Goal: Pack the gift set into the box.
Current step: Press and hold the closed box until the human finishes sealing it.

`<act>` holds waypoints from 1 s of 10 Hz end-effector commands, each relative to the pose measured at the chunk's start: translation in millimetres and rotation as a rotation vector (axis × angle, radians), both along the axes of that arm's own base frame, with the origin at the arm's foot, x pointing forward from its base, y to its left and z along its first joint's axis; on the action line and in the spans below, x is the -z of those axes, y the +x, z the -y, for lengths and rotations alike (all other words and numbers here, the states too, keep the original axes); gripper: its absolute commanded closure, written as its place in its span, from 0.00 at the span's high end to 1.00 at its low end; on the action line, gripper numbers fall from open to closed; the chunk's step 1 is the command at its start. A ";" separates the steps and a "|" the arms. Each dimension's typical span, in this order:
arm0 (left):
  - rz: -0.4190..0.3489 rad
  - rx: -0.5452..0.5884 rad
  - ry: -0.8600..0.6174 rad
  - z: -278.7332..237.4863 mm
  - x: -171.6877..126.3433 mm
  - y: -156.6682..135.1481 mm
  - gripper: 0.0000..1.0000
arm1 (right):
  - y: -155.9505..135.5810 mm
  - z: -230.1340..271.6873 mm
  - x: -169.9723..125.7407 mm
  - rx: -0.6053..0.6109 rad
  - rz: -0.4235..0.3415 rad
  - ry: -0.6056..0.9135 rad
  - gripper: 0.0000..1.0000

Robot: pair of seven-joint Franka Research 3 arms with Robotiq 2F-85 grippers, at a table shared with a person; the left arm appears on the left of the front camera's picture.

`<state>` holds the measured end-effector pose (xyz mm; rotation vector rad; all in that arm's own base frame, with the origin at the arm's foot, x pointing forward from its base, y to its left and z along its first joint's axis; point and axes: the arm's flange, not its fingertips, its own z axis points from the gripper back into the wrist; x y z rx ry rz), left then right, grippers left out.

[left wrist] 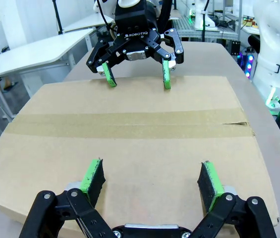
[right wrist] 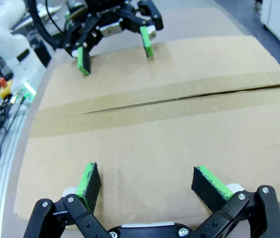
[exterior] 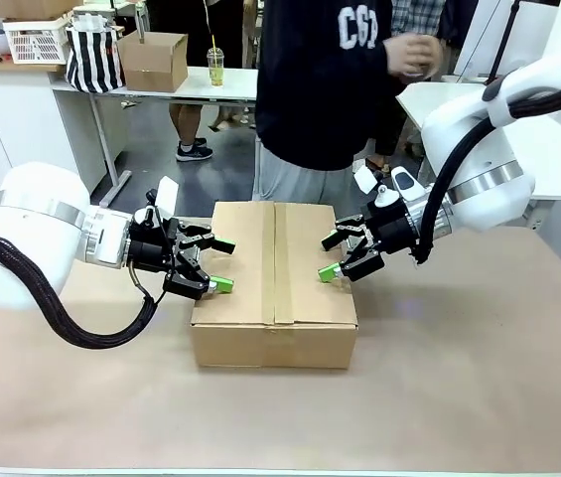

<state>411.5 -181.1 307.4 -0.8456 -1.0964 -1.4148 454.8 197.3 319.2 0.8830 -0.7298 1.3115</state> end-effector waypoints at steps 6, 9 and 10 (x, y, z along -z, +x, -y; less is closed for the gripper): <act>0.000 0.005 -0.004 -0.8 2.5 -1.4 1.00 | -2.1 0.1 2.9 0.003 -0.001 0.006 1.00; 0.000 0.005 -0.004 -0.8 2.5 -1.4 1.00 | -2.1 0.1 2.9 0.003 -0.001 0.006 1.00; 0.000 0.005 -0.004 -0.8 2.5 -1.4 1.00 | -2.1 0.1 2.9 0.003 -0.001 0.006 1.00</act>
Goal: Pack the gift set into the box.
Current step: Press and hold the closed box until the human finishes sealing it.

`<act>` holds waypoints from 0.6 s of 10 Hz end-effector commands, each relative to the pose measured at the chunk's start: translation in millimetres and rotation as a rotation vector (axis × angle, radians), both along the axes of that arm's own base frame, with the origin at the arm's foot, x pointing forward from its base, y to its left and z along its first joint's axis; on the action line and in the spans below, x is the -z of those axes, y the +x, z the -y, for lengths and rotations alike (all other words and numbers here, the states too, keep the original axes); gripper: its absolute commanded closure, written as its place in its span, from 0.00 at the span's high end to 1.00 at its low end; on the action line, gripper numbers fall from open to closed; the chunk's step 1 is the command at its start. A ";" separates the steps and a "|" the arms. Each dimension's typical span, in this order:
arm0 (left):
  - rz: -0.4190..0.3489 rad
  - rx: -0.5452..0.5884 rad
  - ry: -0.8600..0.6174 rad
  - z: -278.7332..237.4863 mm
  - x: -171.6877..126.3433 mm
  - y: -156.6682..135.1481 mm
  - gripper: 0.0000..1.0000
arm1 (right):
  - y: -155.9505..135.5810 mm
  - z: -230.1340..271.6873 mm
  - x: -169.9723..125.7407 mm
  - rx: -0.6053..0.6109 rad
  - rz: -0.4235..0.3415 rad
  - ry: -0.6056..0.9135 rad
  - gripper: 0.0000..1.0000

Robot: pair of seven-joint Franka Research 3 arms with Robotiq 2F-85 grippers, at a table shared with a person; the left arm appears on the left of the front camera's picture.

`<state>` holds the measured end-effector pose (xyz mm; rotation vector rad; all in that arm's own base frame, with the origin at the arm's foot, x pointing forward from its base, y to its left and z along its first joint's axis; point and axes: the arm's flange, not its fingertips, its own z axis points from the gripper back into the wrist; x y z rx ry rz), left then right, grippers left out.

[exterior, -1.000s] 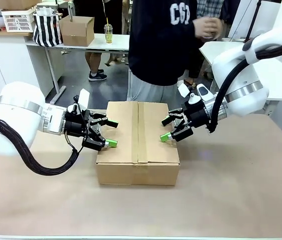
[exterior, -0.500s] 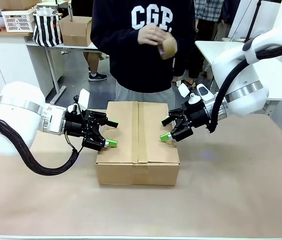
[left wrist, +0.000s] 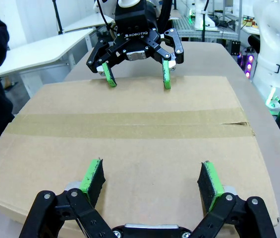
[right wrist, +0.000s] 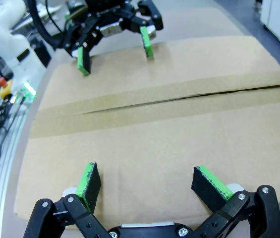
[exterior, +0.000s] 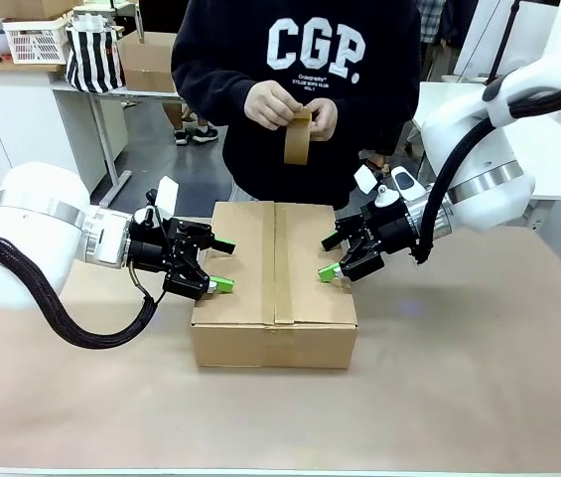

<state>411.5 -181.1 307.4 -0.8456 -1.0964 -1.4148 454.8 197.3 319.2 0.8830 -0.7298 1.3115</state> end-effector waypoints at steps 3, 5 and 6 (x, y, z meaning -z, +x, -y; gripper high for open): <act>0.000 0.005 -0.004 -0.8 2.5 -1.4 1.00 | -2.1 0.1 2.9 0.003 -0.001 0.006 1.00; 0.000 0.005 -0.004 -0.8 2.5 -1.4 1.00 | -2.1 0.1 2.9 0.003 -0.001 0.006 1.00; 0.000 0.005 -0.004 -0.8 2.5 -1.4 1.00 | -2.1 0.1 2.9 0.003 -0.001 0.006 1.00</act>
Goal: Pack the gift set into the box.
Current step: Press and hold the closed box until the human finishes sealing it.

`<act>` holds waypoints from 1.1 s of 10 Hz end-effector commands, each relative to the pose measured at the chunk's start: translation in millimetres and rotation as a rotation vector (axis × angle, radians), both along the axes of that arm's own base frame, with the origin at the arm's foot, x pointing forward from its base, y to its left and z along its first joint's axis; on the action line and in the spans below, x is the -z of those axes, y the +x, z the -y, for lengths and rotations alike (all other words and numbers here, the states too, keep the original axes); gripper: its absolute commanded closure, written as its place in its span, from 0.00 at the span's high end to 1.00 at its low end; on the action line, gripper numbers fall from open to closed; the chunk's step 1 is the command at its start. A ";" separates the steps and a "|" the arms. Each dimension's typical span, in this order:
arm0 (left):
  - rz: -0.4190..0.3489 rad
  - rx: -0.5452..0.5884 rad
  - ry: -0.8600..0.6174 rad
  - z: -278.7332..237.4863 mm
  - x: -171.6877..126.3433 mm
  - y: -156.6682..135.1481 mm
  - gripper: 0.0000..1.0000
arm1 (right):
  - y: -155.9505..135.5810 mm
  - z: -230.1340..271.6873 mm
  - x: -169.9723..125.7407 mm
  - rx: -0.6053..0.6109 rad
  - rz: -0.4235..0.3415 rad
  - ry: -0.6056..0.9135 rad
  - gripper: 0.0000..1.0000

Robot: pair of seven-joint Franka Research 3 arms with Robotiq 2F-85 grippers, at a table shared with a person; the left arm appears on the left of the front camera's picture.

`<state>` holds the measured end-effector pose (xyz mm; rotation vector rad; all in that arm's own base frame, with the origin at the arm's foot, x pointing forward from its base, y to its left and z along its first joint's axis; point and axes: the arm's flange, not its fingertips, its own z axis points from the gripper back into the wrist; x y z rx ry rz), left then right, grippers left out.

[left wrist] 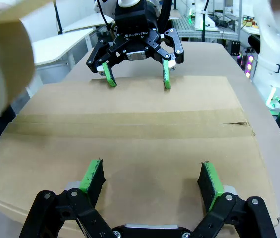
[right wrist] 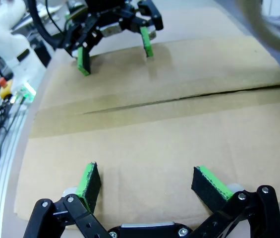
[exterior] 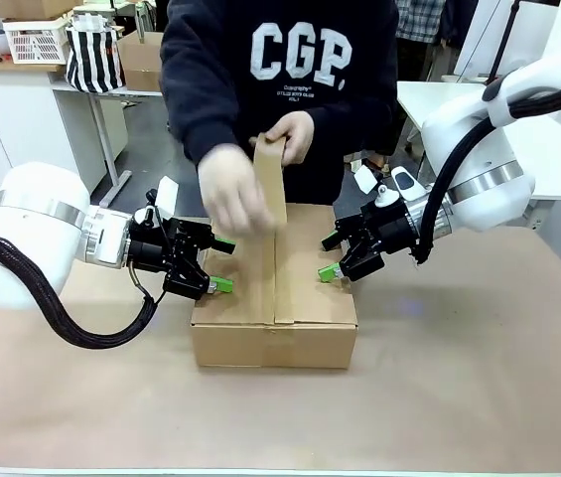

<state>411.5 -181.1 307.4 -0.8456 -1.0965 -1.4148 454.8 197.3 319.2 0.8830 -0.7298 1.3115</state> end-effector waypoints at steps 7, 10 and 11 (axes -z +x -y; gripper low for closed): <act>0.000 0.005 -0.004 -0.8 2.5 -1.4 1.00 | -2.1 0.1 2.9 0.003 -0.001 0.006 1.00; 0.000 0.005 -0.004 -0.8 2.5 -1.4 1.00 | -2.1 0.1 2.9 0.003 -0.001 0.006 1.00; 0.000 0.005 -0.004 -0.8 2.5 -1.4 1.00 | -2.1 0.1 2.9 0.003 -0.001 0.006 1.00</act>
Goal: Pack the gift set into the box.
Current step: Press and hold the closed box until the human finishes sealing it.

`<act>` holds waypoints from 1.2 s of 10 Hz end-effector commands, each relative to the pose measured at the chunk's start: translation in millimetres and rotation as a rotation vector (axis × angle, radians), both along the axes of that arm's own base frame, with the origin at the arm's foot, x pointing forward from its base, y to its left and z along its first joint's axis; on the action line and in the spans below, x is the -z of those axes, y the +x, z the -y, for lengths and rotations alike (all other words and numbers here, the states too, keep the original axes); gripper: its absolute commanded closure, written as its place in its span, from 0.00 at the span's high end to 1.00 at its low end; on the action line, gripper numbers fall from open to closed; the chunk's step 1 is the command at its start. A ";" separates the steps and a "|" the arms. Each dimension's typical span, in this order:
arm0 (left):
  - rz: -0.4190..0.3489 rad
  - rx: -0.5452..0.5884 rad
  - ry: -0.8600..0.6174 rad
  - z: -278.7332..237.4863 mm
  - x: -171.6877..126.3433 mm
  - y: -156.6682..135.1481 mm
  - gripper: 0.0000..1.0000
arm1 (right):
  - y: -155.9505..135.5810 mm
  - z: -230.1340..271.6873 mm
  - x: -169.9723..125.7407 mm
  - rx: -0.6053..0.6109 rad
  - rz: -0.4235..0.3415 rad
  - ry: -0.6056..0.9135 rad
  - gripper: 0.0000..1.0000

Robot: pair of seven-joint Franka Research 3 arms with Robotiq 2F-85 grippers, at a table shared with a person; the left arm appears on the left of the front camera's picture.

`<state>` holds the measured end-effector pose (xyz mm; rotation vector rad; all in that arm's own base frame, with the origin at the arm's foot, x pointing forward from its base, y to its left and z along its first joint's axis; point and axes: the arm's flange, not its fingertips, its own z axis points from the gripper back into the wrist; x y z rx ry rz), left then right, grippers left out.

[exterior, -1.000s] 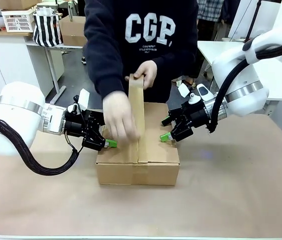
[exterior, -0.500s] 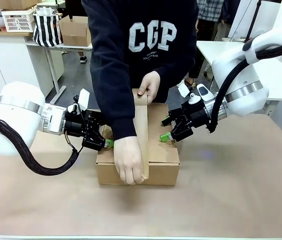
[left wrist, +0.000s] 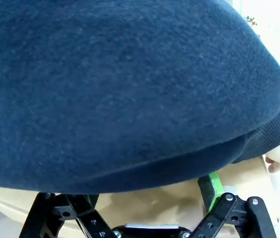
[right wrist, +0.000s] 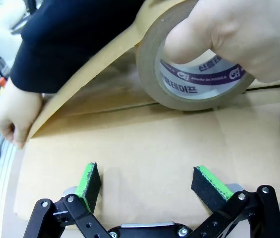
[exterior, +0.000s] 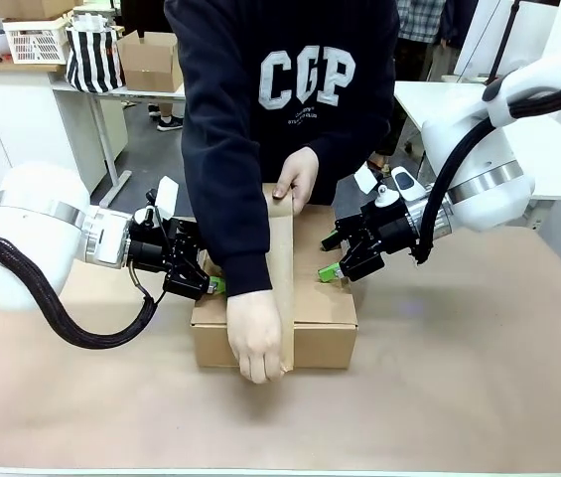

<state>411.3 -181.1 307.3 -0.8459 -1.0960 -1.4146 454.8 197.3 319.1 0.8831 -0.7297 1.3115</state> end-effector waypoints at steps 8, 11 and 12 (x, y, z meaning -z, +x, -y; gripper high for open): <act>0.000 0.004 -0.004 -0.8 2.3 -1.2 1.00 | -2.0 0.1 2.8 0.003 -0.001 0.006 1.00; 0.000 0.004 -0.004 -0.8 2.3 -1.2 1.00 | -2.0 0.1 2.8 0.003 -0.001 0.006 1.00; 0.000 0.004 -0.004 -0.8 2.3 -1.2 1.00 | -2.0 0.1 2.8 0.003 -0.001 0.006 1.00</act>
